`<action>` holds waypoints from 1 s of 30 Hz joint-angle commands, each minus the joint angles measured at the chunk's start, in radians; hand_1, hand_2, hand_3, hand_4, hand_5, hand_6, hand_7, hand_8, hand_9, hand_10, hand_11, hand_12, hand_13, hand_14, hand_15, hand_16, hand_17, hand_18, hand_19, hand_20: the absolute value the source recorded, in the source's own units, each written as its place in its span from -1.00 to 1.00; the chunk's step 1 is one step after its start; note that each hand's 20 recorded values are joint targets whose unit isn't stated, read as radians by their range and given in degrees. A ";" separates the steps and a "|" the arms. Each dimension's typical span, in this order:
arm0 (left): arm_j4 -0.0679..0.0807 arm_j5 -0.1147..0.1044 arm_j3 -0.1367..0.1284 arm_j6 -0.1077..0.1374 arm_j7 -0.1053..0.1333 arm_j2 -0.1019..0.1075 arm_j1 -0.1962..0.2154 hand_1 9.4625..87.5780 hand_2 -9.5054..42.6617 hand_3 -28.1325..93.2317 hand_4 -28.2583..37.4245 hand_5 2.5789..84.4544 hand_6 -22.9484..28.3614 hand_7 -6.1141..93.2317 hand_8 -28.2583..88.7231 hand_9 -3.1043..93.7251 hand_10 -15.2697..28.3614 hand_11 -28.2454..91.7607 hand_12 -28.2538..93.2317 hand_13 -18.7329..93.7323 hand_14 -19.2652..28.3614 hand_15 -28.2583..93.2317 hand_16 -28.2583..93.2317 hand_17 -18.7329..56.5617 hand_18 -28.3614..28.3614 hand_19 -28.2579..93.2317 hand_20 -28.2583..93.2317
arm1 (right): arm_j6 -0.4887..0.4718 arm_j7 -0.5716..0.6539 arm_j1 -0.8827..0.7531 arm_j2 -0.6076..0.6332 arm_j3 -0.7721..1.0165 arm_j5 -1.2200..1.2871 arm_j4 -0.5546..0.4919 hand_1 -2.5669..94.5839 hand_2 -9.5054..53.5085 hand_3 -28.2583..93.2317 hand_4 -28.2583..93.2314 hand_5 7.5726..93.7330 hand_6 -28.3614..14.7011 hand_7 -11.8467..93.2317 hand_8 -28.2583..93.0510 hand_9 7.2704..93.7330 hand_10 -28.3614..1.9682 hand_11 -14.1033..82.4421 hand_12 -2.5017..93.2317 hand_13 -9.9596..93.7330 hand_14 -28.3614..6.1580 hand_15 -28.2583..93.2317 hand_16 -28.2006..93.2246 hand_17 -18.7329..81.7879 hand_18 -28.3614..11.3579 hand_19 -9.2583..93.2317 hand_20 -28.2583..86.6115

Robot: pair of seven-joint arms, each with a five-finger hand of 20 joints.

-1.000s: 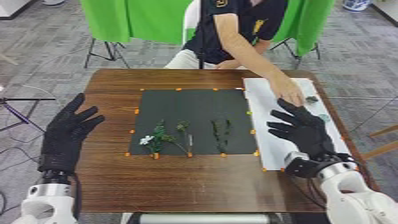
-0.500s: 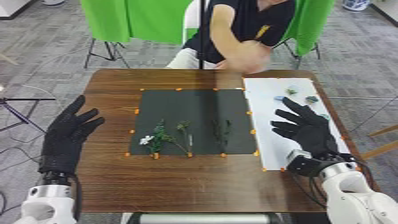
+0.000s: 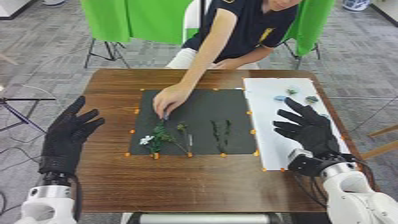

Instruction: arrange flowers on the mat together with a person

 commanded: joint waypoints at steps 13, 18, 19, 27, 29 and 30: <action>0.000 -0.009 0.010 0.007 0.012 0.008 0.013 -0.63 -0.49 0.77 -0.95 -0.17 0.03 -0.64 -0.68 -0.12 0.52 -0.16 -0.36 -0.13 0.95 0.26 -0.65 -0.73 0.85 0.25 -0.26 | -0.001 -0.005 0.014 -0.002 0.010 -0.031 -0.002 -0.72 -0.38 0.76 -1.00 -0.29 0.51 -0.53 -0.73 -0.17 0.11 -0.58 -0.66 -0.13 -0.45 -0.12 -0.24 -0.59 -0.89 0.13 -0.23; -0.001 -0.017 0.013 0.014 0.020 0.015 0.017 -0.62 -0.49 0.77 -0.95 -0.18 0.04 -0.64 -0.68 -0.12 0.53 -0.16 -0.36 -0.14 0.96 0.26 -0.66 -0.73 0.85 0.25 -0.26 | 0.043 -0.001 0.034 0.015 0.027 -0.052 0.005 -0.70 -0.41 0.76 -1.00 -0.27 0.50 -0.52 -0.73 -0.16 0.09 -0.57 -0.65 -0.11 -0.44 -0.08 -0.24 -0.58 -0.89 0.14 -0.22; -0.002 -0.015 0.012 0.013 0.019 0.014 0.016 -0.62 -0.49 0.77 -0.95 -0.18 0.03 -0.64 -0.68 -0.12 0.53 -0.16 -0.36 -0.13 0.95 0.26 -0.66 -0.73 0.85 0.25 -0.26 | 0.057 0.000 0.038 0.021 0.033 -0.066 0.007 -0.70 -0.41 0.76 -1.00 -0.27 0.50 -0.52 -0.73 -0.16 0.09 -0.57 -0.65 -0.10 -0.44 -0.08 -0.24 -0.58 -0.89 0.15 -0.22; -0.001 -0.015 0.015 0.013 0.016 0.015 0.010 -0.62 -0.49 0.77 -0.94 -0.18 0.03 -0.63 -0.68 -0.12 0.53 -0.16 -0.36 -0.14 0.95 0.26 -0.66 -0.73 0.85 0.25 -0.26 | 0.220 0.055 0.093 0.112 0.069 -0.196 0.052 -0.59 -0.59 0.82 -1.00 -0.21 0.48 -0.46 -0.74 -0.12 -0.06 -0.48 -0.63 -0.04 -0.40 0.06 -0.27 -0.54 -0.94 0.22 -0.17; -0.004 -0.017 0.013 0.017 0.020 0.017 0.018 -0.62 -0.49 0.77 -0.94 -0.18 0.03 -0.63 -0.68 -0.12 0.53 -0.16 -0.36 -0.14 0.95 0.26 -0.66 -0.73 0.85 0.25 -0.26 | 0.279 0.089 0.116 0.143 0.060 -0.265 0.073 -0.54 -0.64 0.83 -0.99 -0.19 0.45 -0.45 -0.75 -0.11 -0.09 -0.46 -0.63 -0.02 -0.38 0.12 -0.29 -0.52 -0.95 0.25 -0.15; -0.002 -0.022 0.016 0.018 0.028 0.023 0.016 -0.62 -0.49 0.77 -0.94 -0.18 0.03 -0.63 -0.68 -0.12 0.53 -0.16 -0.36 -0.14 0.95 0.26 -0.66 -0.73 0.85 0.25 -0.26 | 0.329 0.154 0.183 0.169 0.011 -0.328 0.089 -0.53 -0.66 0.84 -0.98 -0.18 0.44 -0.44 -0.75 -0.10 -0.11 -0.43 -0.63 -0.01 -0.35 0.17 -0.30 -0.52 -0.94 0.27 -0.13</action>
